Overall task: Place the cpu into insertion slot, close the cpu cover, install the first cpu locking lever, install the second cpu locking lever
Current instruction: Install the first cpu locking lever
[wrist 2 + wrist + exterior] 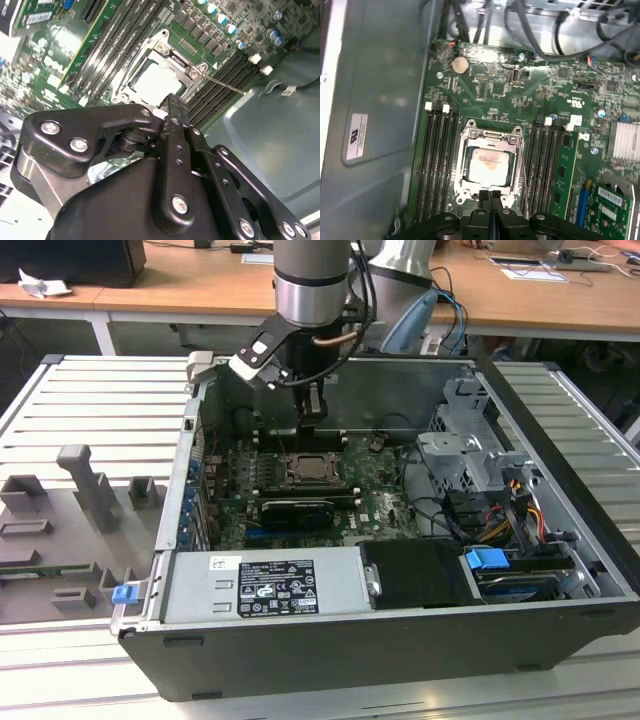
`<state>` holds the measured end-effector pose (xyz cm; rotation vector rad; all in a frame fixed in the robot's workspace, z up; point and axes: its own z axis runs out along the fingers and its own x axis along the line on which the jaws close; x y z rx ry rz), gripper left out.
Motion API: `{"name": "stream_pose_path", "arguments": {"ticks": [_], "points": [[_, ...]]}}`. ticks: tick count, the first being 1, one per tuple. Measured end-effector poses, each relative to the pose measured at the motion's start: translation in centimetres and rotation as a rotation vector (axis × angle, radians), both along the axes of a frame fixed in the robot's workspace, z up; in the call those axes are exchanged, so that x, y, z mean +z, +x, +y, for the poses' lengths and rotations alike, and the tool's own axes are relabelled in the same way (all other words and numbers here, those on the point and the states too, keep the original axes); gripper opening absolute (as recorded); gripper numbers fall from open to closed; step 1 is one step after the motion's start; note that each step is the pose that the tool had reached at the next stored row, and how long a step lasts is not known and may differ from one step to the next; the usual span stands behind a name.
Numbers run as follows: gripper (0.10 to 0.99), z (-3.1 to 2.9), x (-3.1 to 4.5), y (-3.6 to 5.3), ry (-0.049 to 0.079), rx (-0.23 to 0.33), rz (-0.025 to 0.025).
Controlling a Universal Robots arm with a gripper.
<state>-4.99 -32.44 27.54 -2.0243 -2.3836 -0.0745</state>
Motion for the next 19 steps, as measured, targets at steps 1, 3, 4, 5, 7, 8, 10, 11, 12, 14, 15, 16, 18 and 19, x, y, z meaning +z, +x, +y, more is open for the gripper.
{"name": "stream_pose_path", "arguments": {"ticks": [1, 3, 4, 5, 7, 8, 10, 11, 12, 14, 15, 16, 18, 19], "points": [[0.106, 0.00, -0.01, 0.00, 0.000, 0.052, -0.0001], [0.106, 0.01, -0.11, 0.01, 0.000, 0.178, -0.0003], [0.106, 0.00, -0.13, 0.00, 0.000, 0.244, 0.0001], [0.106, 0.00, -0.14, 0.00, 0.000, 0.283, 0.0001], [0.106, 0.00, -0.16, -0.01, 0.000, 0.364, 0.0001], [0.106, 0.00, -0.16, -0.01, 0.000, 0.379, 0.0001], [0.106, 0.00, -0.16, -0.01, 0.000, 0.430, 0.0001], [0.106, 0.00, -0.16, -0.01, 0.000, 0.484, 0.0002], [0.106, 0.00, -0.16, -0.01, 0.000, 0.504, 0.0002], [0.106, 0.00, -0.16, -0.01, 0.000, 0.551, 0.0001], [0.106, 0.00, -0.16, -0.01, 0.000, 0.573, 0.0001], [0.106, 0.00, -0.16, -0.01, 0.000, 0.591, 0.0001], [0.106, 0.00, -0.16, -0.01, 0.000, 0.638, 0.0001], [0.106, 0.00, -0.16, -0.01, 0.000, 0.657, 0.0002]]}}
